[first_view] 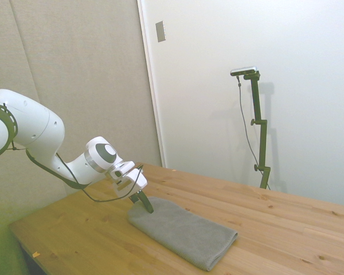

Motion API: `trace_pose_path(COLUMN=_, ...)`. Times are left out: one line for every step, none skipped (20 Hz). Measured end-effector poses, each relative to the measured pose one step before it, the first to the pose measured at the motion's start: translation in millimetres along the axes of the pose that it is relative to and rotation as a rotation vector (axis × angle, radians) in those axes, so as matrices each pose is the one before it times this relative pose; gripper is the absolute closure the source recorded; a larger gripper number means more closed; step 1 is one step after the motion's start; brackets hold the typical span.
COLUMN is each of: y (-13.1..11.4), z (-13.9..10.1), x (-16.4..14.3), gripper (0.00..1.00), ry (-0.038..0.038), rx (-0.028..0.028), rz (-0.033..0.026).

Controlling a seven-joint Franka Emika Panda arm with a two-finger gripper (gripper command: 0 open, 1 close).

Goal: Fold the towel

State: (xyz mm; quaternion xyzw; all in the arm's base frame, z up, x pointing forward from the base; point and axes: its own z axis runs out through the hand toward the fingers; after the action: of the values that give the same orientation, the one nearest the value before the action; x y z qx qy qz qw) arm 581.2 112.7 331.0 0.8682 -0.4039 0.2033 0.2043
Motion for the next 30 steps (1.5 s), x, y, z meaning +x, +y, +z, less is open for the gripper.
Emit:
trace_pose_path(y=1.08, z=-1.75, x=3.33, gripper=1.0, ry=-0.00725, rx=0.01495, rz=0.00539)
trace_pose_path(y=2.58, z=-3.44, x=4.44, gripper=1.0, ry=-0.00622, rx=0.01475, rz=0.00689)
trace_pose_path(y=4.13, z=-5.71, x=5.42, gripper=1.0, ry=-0.00615, rx=0.01273, rz=0.00942)
trace_pose_path(y=5.34, z=-7.51, x=6.13, gripper=1.0, ry=-0.00286, rx=0.01353, rz=0.00831)
trace_pose_path(y=6.69, z=-9.12, x=6.06, gripper=1.0, ry=-0.00045, rx=0.01316, rz=0.00715)
trace_pose_path(y=7.89, z=-10.01, x=6.37, gripper=1.0, ry=-0.00271, rx=0.01146, rz=0.00848)
trace_pose_path(y=8.94, z=-10.4, x=6.62, gripper=1.0, ry=-0.00148, rx=0.01267, rz=0.01041)
trace_pose_path(y=10.04, z=-9.33, x=7.46, gripper=1.0, ry=-0.00723, rx=0.0164, rz=0.01396)
trace_pose_path(y=10.68, z=-7.93, x=8.13, gripper=1.0, ry=-0.00828, rx=0.01873, rz=0.01457)
trace_pose_path(y=11.39, z=-5.26, x=8.96, gripper=1.0, ry=-0.00912, rx=0.01465, rz=0.01602)
trace_pose_path(y=12.48, z=-3.0, x=10.52, gripper=1.0, ry=-0.00543, rx=0.01256, rz=0.01712)
trace_pose_path(y=13.35, z=-1.45, x=11.71, gripper=1.0, ry=-0.00691, rx=0.00946, rz=0.01815)
trace_pose_path(y=12.77, z=-0.83, x=11.34, gripper=1.0, ry=-0.00485, rx=0.00659, rz=0.01335)
trace_pose_path(y=13.02, z=-0.35, x=11.55, gripper=1.0, ry=-0.0063, rx=0.00455, rz=0.01522)
trace_pose_path(y=13.22, z=0.28, x=11.87, gripper=1.0, ry=-0.00626, rx=0.00324, rz=0.01334)
trace_pose_path(y=12.43, z=1.24, x=10.93, gripper=1.0, ry=-0.0069, rx=0.00192, rz=0.01177)
trace_pose_path(y=12.26, z=2.06, x=10.96, gripper=1.0, ry=-0.01014, rx=0.00115, rz=0.01246)
trace_pose_path(y=11.74, z=3.54, x=12.03, gripper=1.0, ry=-0.007, rx=-0.00328, rz=0.01456)
trace_pose_path(y=10.43, z=4.1, x=12.76, gripper=1.0, ry=-0.0096, rx=0.00176, rz=0.01908)
trace_pose_path(y=10.77, z=5.9, x=14.14, gripper=1.0, ry=-0.00955, rx=0.00266, rz=0.01997)
trace_pose_path(y=9.23, z=6.88, x=12.83, gripper=1.0, ry=-0.01333, rx=0.00862, rz=0.01272)
trace_pose_path(y=8.35, z=7.73, x=11.98, gripper=1.0, ry=-0.02212, rx=0.01314, rz=0.01249)
trace_pose_path(y=7.24, z=8.71, x=10.71, gripper=1.0, ry=-0.03243, rx=0.01482, rz=0.00954)
trace_pose_path(y=5.64, z=8.01, x=10.08, gripper=1.0, ry=-0.0345, rx=0.01582, rz=0.0061)
trace_pose_path(y=5.27, z=6.39, x=10.67, gripper=1.0, ry=-0.02935, rx=0.01212, rz=0.00317)
trace_pose_path(y=4.53, z=4.08, x=10.58, gripper=1.0, ry=-0.01647, rx=0.00948, rz=0.0045)
trace_pose_path(y=4.42, z=3.38, x=9.44, gripper=1.0, ry=-0.01338, rx=0.00876, rz=0.00442)
trace_pose_path(y=4.61, z=2.46, x=9.05, gripper=1.0, ry=-0.00874, rx=0.00708, rz=0.006)
trace_pose_path(y=4.27, z=3.06, x=7.18, gripper=1.0, ry=-0.00546, rx=0.00164, rz=0.00377)
trace_pose_path(y=3.03, z=3.04, x=5.61, gripper=1.0, ry=-0.00489, rx=0.00099, rz=0.00582)
